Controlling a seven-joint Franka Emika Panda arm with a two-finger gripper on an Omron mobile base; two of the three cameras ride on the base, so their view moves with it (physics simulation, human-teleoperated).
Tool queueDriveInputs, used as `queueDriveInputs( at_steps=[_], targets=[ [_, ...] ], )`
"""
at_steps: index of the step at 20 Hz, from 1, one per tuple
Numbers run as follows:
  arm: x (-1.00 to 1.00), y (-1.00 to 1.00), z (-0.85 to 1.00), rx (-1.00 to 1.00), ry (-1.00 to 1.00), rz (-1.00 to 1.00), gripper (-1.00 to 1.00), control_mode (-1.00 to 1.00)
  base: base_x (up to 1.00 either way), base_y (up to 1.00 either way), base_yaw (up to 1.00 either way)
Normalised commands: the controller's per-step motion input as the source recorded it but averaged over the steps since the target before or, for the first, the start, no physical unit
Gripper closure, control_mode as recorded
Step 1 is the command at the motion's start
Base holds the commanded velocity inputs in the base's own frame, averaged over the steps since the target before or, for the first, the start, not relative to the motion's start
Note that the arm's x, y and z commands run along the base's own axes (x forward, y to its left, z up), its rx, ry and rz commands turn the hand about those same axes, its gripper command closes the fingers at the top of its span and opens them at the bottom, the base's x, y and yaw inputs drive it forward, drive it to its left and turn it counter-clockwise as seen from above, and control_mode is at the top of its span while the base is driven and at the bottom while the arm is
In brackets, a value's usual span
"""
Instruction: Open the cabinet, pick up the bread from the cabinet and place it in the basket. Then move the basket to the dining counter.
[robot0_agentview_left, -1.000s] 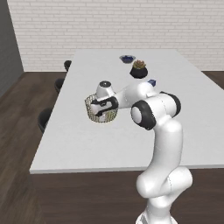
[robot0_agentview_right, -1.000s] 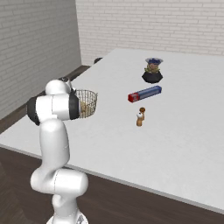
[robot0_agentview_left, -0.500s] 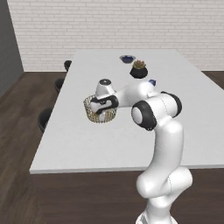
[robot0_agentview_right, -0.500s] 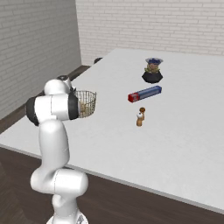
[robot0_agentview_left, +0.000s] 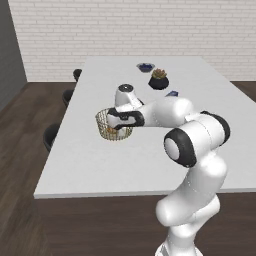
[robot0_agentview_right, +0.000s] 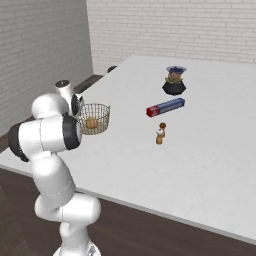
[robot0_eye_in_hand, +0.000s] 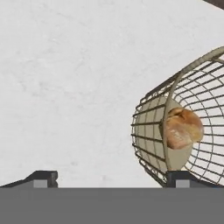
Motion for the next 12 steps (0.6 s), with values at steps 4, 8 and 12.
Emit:
queueDriveInputs(
  at_steps=[4, 8, 12],
  targets=[
    [-1.0, -0.71, 0.28, 0.06, 0.0, -0.26, -1.0, -1.0, 0.0, 0.0, 0.0],
    [-1.0, -0.4, 0.21, 0.09, 0.0, -0.39, -1.0, -1.0, 0.0, 0.0, 0.0],
    [-1.0, -0.42, 0.27, 0.1, 0.0, -0.41, -1.0, -1.0, 0.0, 0.0, 0.0]
  ],
)
